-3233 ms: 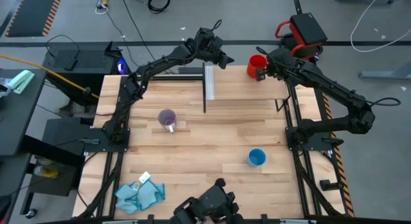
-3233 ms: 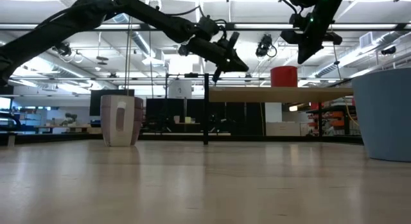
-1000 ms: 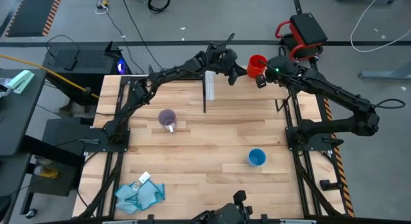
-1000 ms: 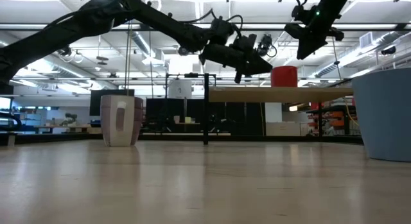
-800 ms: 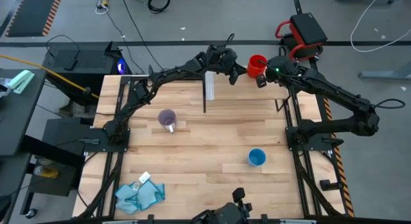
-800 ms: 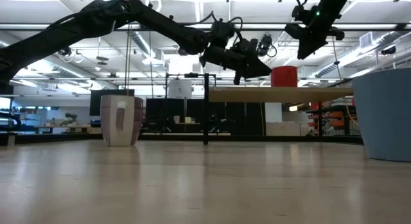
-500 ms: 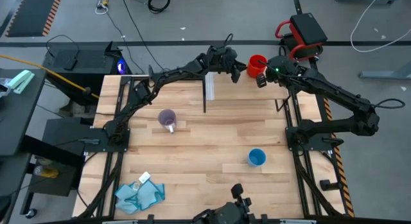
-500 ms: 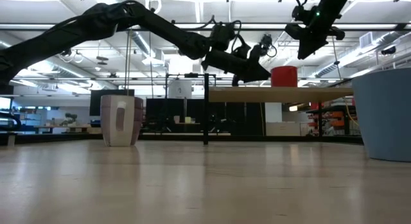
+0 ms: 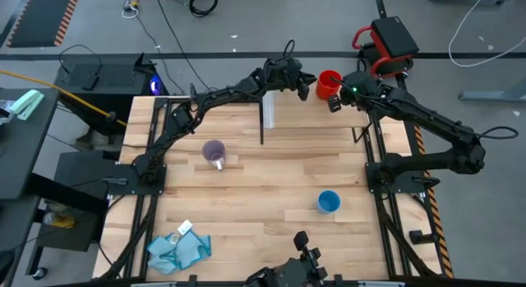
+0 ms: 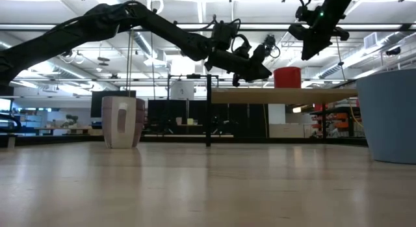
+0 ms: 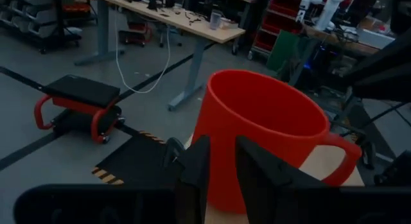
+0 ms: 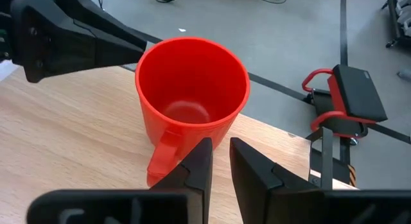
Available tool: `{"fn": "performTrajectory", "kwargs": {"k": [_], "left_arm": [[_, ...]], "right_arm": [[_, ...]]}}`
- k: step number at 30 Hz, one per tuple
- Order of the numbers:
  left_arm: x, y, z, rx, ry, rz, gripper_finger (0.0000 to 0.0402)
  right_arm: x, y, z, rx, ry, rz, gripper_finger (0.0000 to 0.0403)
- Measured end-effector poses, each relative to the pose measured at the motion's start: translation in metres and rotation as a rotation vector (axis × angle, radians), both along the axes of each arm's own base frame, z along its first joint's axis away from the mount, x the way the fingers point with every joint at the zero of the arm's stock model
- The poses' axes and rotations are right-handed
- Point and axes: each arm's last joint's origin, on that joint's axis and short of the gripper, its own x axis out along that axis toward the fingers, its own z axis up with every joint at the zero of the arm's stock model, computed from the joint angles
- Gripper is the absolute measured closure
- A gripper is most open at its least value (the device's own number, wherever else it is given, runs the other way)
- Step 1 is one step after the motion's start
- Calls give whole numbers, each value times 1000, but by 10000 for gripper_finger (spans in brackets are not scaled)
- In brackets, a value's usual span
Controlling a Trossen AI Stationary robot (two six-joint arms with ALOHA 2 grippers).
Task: Stack small to large cups/mugs on shelf
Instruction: Put the red mug on the shelf
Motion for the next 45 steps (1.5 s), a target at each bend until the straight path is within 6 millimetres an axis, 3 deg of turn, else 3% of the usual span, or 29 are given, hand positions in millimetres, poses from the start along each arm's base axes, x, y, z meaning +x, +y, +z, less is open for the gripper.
{"fn": "performTrajectory", "kwargs": {"k": [25, 39, 45], "left_arm": [[11, -9, -22, -39, 30, -55, 322], [18, -23, -22, -35, 30, -85, 322], [18, -22, -22, -33, 31, -84, 324]], "right_arm": [[-2, 2, -3, 31, 31, 6, 341], [-3, 4, -39, 57, 103, -5, 341], [-3, 3, -29, 21, 80, 11, 341]]}}
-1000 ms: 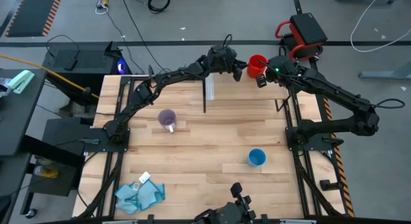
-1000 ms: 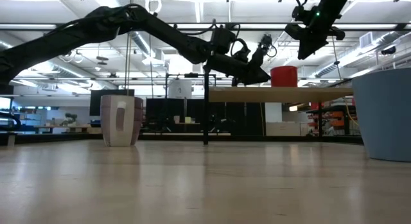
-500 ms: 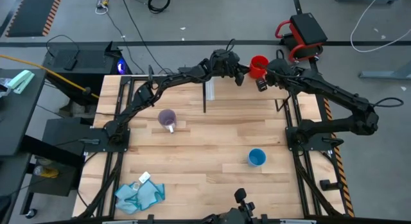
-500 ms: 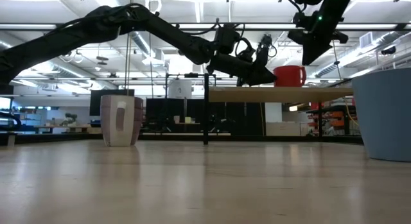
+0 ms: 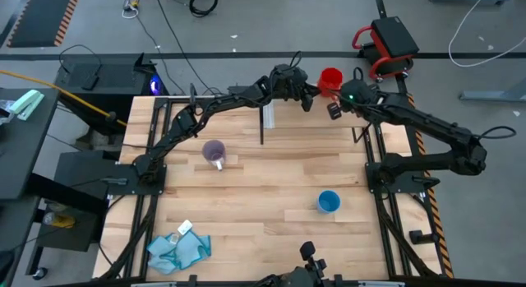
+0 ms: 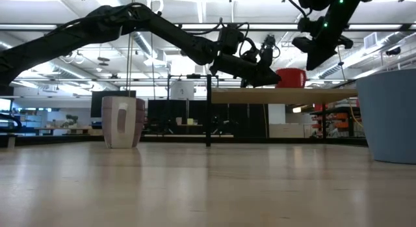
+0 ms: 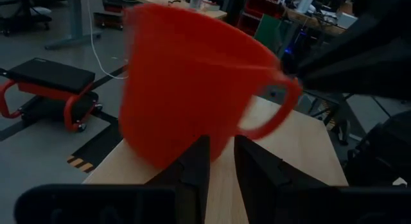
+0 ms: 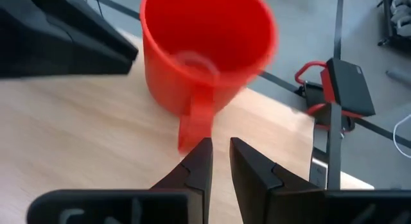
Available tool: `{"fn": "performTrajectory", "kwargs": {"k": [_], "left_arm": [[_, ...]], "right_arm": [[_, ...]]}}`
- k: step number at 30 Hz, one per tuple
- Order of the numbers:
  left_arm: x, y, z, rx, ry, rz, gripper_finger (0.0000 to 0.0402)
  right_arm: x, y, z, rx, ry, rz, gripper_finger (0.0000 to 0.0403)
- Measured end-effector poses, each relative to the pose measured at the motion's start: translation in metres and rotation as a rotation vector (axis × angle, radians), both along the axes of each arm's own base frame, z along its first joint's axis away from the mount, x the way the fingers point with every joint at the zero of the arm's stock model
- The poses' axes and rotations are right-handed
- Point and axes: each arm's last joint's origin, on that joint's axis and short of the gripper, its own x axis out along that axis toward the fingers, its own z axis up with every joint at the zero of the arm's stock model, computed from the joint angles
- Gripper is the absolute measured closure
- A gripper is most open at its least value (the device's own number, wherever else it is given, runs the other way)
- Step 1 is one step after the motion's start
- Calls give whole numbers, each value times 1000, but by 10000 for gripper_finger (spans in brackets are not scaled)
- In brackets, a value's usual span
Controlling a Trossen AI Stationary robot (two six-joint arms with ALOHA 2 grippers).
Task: Stack small to large cups/mugs on shelf
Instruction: Put the red mug on the shelf
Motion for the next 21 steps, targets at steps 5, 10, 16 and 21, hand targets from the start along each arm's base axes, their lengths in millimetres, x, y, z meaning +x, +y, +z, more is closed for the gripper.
{"fn": "performTrajectory", "kwargs": {"k": [5, 10, 16, 21], "left_arm": [[0, 0, 0, 9, 1, -1, 322], [-1, 3, 0, 9, 2, 4, 322], [-4, 7, 0, 8, 1, 12, 328], [-10, 19, -1, -7, 11, 38, 326]], "right_arm": [[0, 0, 6, -13, -8, 7, 341], [0, 0, 6, -15, 0, 13, 341], [0, -1, 6, -33, 13, 0, 341], [-1, 0, 8, -38, 9, 0, 341]]}}
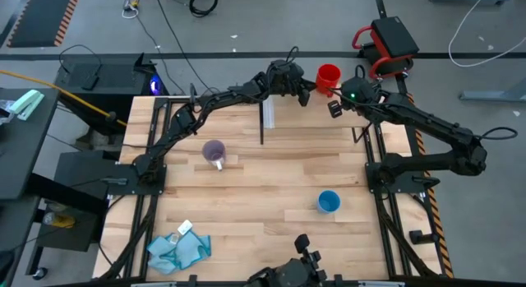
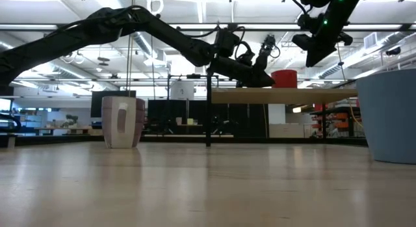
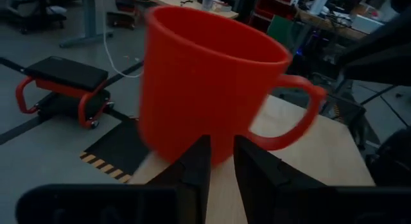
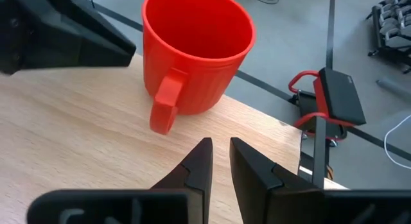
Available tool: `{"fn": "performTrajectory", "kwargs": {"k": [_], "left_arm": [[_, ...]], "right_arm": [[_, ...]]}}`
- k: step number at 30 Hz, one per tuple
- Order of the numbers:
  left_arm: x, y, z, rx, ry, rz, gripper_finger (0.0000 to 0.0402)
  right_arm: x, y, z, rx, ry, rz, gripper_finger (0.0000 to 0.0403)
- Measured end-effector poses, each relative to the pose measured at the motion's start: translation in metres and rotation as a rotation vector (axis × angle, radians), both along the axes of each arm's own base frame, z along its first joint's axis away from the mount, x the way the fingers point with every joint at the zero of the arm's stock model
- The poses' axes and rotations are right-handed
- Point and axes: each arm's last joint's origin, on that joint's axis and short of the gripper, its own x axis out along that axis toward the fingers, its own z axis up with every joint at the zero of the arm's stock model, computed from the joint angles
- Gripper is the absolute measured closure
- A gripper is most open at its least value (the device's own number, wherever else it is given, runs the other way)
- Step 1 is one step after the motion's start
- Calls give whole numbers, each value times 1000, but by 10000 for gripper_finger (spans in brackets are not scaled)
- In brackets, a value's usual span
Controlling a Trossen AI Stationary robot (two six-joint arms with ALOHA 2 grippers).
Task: Stack small to large cups/mugs on shelf
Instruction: Put the red mug on the shelf
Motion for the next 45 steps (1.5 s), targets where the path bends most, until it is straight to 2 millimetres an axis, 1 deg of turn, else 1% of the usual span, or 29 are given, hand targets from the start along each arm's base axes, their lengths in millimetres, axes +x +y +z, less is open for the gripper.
{"fn": "performTrajectory", "kwargs": {"k": [4, 7, 10, 14, 19, 21, 25, 28, 31, 34, 37, 40, 45], "left_arm": [[-7, 11, 3, -30, -11, -23, 322], [-14, 18, 11, -65, -37, -64, 322], [-21, 24, 21, -60, -62, -99, 324], [-32, 34, 30, -60, -73, -115, 319], [-54, 54, 54, -29, -117, -80, 319], [-63, 61, 61, -37, -129, -72, 321], [-76, 73, 68, -149, -174, -53, 323], [-84, 80, 76, -246, -249, -37, 321], [-89, 86, 83, -349, -328, -38, 324], [-94, 90, 84, -414, -347, -41, 330], [-100, 96, 83, -449, -341, -76, 334], [-105, 101, 84, -450, -338, -91, 335], [-110, 104, 84, -459, -324, -160, 327]], "right_arm": [[-1, 3, 2, -8, -5, 13, 341], [-4, 5, 5, -20, -14, 23, 341], [-6, 6, 7, -28, -25, 23, 341], [-7, 7, 8, -29, -31, 27, 341], [-6, 7, 8, -19, -30, 47, 341], [-7, 8, 8, -15, -35, 55, 341], [-6, 10, 9, 27, -80, 111, 341], [-3, 16, 10, 81, -146, 181, 341], [2, 19, 13, 89, -241, 180, 341], [11, 18, 23, 46, -396, 198, 341], [22, 13, 43, -25, -478, 204, 341], [31, 2, 66, -110, -470, 103, 341], [44, -24, 101, -105, -402, 31, 341]]}}
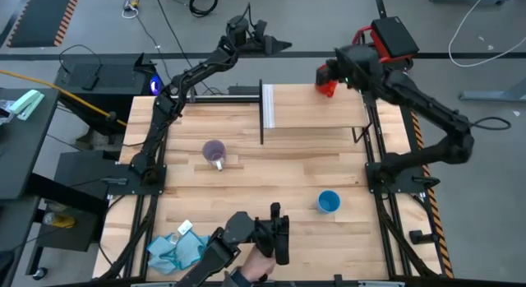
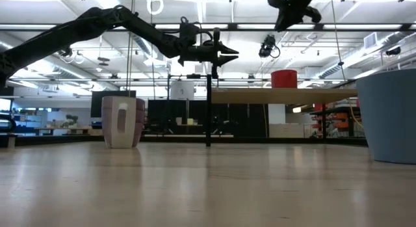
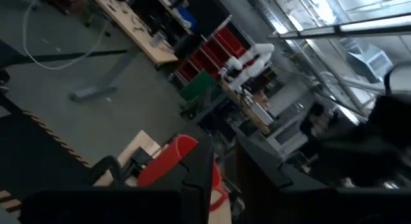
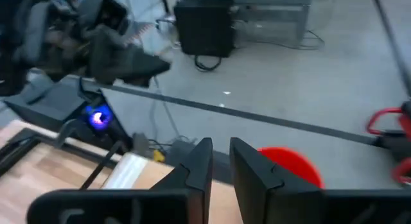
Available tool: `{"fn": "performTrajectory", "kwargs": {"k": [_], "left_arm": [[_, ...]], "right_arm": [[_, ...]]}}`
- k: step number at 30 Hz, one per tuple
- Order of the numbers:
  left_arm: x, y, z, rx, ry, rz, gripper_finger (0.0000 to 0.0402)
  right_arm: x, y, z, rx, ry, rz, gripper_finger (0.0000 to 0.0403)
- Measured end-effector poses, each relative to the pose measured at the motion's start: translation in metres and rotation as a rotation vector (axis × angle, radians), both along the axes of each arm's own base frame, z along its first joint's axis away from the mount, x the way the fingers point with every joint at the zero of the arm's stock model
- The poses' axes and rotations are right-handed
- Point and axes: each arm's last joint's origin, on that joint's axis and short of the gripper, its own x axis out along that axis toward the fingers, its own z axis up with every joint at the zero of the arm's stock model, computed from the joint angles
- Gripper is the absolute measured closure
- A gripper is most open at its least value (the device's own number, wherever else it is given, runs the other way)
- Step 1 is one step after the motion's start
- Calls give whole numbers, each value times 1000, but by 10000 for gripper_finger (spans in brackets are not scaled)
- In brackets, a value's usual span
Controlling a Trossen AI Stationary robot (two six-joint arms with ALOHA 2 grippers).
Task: Stack small to large cups/mugs on shelf
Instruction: Put the red mug on the shelf
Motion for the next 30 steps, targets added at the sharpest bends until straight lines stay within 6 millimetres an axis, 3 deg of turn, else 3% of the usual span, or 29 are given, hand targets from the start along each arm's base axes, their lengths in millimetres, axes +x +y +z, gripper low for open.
{"fn": "performTrajectory", "kwargs": {"k": [5, 14, 24, 30], "left_arm": [[0, -1, 0, 10, -1, -10, 319], [0, -1, 0, 5, 1, -34, 313], [0, -2, 0, 5, 2, -47, 313], [1, -2, 0, 5, 2, -48, 312]], "right_arm": [[3, -29, 21, 53, 148, -60, 341], [-16, -60, 62, 78, 200, -139, 340], [-34, -92, 58, 307, 237, -174, 296], [-40, -105, 57, 399, 174, -121, 281]]}}
